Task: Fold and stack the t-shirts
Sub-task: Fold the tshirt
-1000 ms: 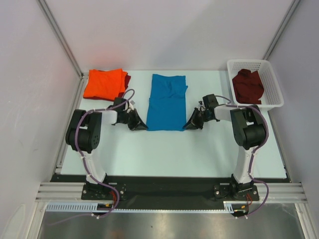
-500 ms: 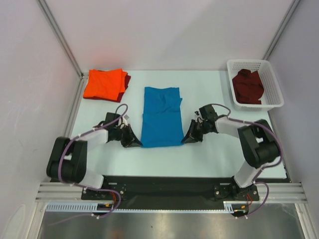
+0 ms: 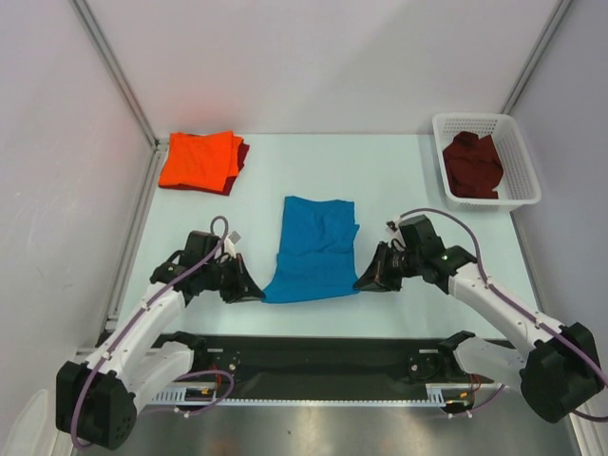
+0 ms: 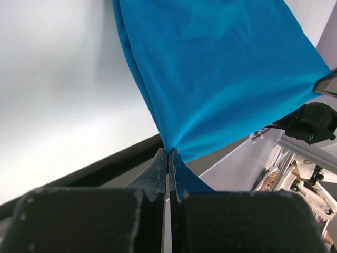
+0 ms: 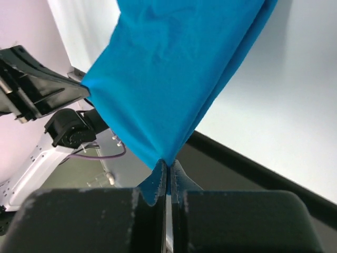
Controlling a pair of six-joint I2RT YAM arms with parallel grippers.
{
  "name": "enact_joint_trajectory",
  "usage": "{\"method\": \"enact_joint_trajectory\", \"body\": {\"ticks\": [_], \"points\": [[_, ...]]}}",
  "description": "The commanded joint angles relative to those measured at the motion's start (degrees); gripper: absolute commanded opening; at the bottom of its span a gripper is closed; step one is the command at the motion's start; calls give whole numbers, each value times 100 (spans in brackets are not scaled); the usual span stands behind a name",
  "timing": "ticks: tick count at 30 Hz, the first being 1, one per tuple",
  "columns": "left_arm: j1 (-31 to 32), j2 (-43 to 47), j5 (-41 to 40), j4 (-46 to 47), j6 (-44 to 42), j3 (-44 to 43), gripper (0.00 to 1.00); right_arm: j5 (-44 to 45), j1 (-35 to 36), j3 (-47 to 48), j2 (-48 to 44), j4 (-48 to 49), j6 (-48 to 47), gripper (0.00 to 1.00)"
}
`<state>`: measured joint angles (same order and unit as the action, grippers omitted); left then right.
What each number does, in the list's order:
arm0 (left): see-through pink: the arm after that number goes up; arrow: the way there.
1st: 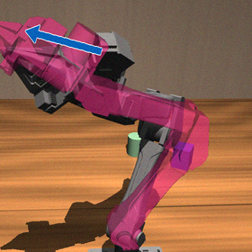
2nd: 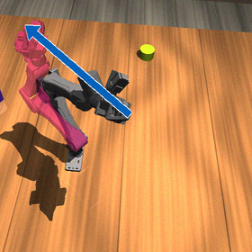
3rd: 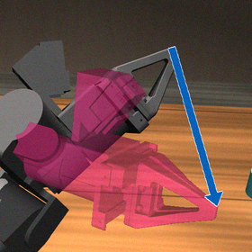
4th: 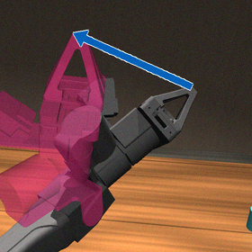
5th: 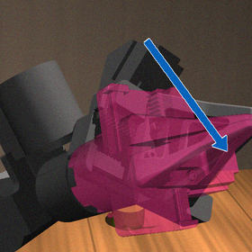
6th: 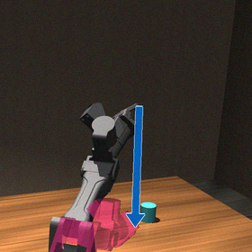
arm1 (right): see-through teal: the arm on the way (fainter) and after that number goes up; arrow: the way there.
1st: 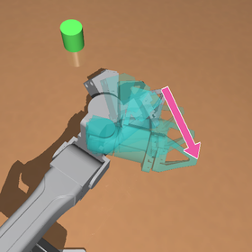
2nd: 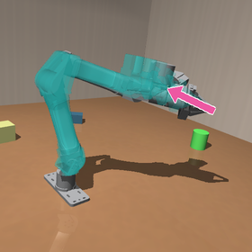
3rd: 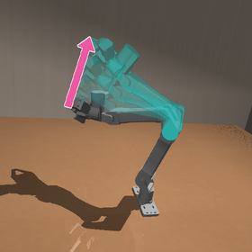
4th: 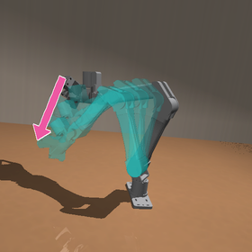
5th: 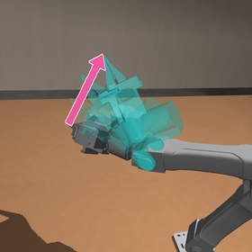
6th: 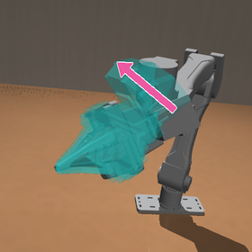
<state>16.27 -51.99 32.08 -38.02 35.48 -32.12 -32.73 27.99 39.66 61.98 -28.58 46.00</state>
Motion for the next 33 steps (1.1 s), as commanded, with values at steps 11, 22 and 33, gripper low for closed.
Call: {"method": "enact_joint_trajectory", "body": {"ticks": [11, 22, 33], "points": [[-80, -2776, -686, -285, -946, -3253, 1, 338, -828, 2607, 2438, -974, -1013, 0], [-256, -5372, -465, -750, -1316, -6207, 0, -75, -1269, 4971, 4656, -1475, -1655, 0], [-353, -6306, -369, -470, -1167, -6931, 0, -76, -1331, 5904, 5553, -1423, -1445, 0]]}}
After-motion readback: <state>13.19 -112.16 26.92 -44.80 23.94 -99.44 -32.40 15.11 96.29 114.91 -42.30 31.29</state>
